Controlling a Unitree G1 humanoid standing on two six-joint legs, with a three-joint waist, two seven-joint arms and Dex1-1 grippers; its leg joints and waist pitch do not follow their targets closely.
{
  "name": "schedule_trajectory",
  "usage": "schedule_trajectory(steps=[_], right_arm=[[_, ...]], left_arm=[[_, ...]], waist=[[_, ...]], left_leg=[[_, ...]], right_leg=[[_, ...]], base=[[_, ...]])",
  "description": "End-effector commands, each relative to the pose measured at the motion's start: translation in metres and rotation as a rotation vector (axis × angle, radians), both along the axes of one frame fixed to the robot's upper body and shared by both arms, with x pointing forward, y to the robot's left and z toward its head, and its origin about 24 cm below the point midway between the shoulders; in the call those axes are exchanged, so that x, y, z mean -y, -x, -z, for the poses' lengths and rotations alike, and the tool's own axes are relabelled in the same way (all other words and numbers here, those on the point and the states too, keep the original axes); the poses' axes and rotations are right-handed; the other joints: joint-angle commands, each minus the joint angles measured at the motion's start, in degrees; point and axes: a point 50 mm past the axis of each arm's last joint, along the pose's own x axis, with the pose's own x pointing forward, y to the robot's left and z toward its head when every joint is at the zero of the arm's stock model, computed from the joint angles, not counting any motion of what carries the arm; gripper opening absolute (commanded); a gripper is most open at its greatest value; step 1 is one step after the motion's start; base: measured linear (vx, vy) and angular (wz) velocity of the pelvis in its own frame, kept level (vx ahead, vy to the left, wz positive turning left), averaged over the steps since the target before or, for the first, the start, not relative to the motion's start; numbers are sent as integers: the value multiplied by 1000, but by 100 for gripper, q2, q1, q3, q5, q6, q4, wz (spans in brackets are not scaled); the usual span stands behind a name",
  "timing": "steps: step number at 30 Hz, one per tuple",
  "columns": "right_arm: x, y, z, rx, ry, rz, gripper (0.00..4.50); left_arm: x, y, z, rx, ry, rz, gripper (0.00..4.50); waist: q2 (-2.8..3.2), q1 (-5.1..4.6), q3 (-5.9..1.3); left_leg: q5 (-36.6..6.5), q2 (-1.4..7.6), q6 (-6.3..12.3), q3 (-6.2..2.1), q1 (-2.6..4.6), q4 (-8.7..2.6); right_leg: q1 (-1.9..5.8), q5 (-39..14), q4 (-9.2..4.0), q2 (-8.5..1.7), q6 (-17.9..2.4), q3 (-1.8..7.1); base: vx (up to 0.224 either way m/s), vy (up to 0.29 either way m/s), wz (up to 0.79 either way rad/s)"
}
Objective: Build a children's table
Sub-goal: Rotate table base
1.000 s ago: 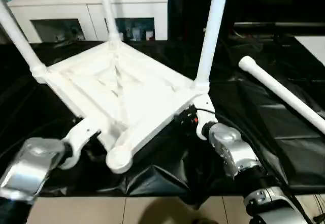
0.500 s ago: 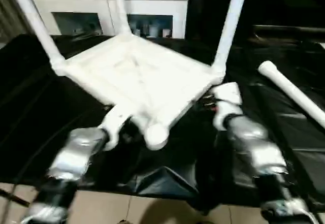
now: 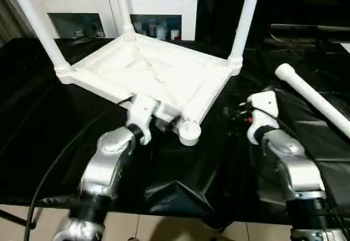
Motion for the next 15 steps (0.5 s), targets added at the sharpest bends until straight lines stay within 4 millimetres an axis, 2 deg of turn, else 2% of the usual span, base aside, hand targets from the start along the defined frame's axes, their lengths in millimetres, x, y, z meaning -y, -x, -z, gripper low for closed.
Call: schedule_trajectory(steps=[1, 4, 5, 6, 7, 8, 9, 10, 11, 12, 13, 14, 15], right_arm=[[-2, 4, -1, 1, -15, 0, 389], [-7, 5, -3, 23, -37, -5, 389], [-9, 5, -4, 33, -40, -12, 389], [-14, 4, -7, 62, -37, -25, 389], [-15, 4, -8, 71, -35, -28, 389], [-16, 4, -9, 82, -32, -31, 389], [-17, 4, -9, 84, -33, -33, 389], [-20, 4, -10, 92, -43, -42, 389], [-23, 6, -11, 100, -54, -54, 389], [-24, 6, -11, 102, -57, -55, 389], [-24, 6, -12, 103, -60, -55, 389], [-25, 6, -12, 111, -69, -51, 389], [-26, 7, -13, 121, -81, -49, 389]], left_arm=[[-7, 2, -1, 9, -36, -43, 449], [-8, 2, 0, 20, -70, -83, 449], [-8, 0, 0, 22, -63, -104, 449], [-8, -3, -2, 39, -68, -132, 449], [-8, -3, -3, 43, -71, -138, 449], [-8, -4, -4, 47, -75, -147, 449], [-8, -5, -5, 51, -75, -153, 449], [-7, -6, -7, 56, -65, -175, 449], [-7, -6, -8, 58, -57, -197, 449], [-7, -6, -8, 61, -60, -201, 449], [-7, -6, -9, 65, -64, -204, 449], [-7, -6, -8, 64, -65, -207, 449], [-7, -7, -9, 71, -64, -220, 449]], waist=[[-62, 8, -415], [-49, 8, -401], [-16, -25, -396], [6, -86, -378], [68, -157, -376], [122, -166, -380], [166, -183, -384], [209, -193, -403], [175, -193, -412], [87, -189, -392], [4, -203, -368], [-196, -217, -378], [-471, -139, -447]], left_leg=[[-1374, -47, 221, 91, 49, -377], [-1495, -33, 153, 74, 64, -401], [-1652, 21, -46, 10, 111, -439], [-1873, 98, -158, -66, 161, -498], [-1945, 332, -18, -231, 286, -637], [-1885, 552, 102, -354, 343, -742], [-1747, 761, 232, -457, 360, -825], [-1565, 968, 527, -497, 387, -879], [-1474, 963, 870, -421, 384, -848], [-1712, 849, 1096, -280, 320, -831], [-1928, 695, 1141, -169, 276, -767], [-2247, -187, 983, 269, 319, -6], [-1815, -731, 1021, 274, -12, 1128]], right_leg=[[291, -1443, -358, 34, -898, 44], [265, -1589, -366, 47, -798, 38], [254, -1483, -347, 150, -818, -22], [251, -1218, -340, 261, -973, -119], [213, -789, -247, 350, -1328, -244], [181, -522, -130, 321, -1540, -294], [144, -270, -3, 288, -1661, -333], [83, -47, 167, 219, -1752, -395], [74, 34, 226, 149, -1874, -424], [96, 44, 212, 104, -2127, -415], [111, -73, 149, 113, -2281, -399], [75, -772, -383, 277, -2558, -458], [318, -2049, -683, 46, -2189, -389]], base=[[0, 0, 0], [0, 0, 0], [0, 0, 0], [0, 0, 0], [1, -75, 0], [4, -57, 1], [1, -108, 6], [-4, -131, 7], [-2, -237, 9], [1, -186, 4], [-7, -174, 4], [-8, -169, -2], [-8, -169, -2]])
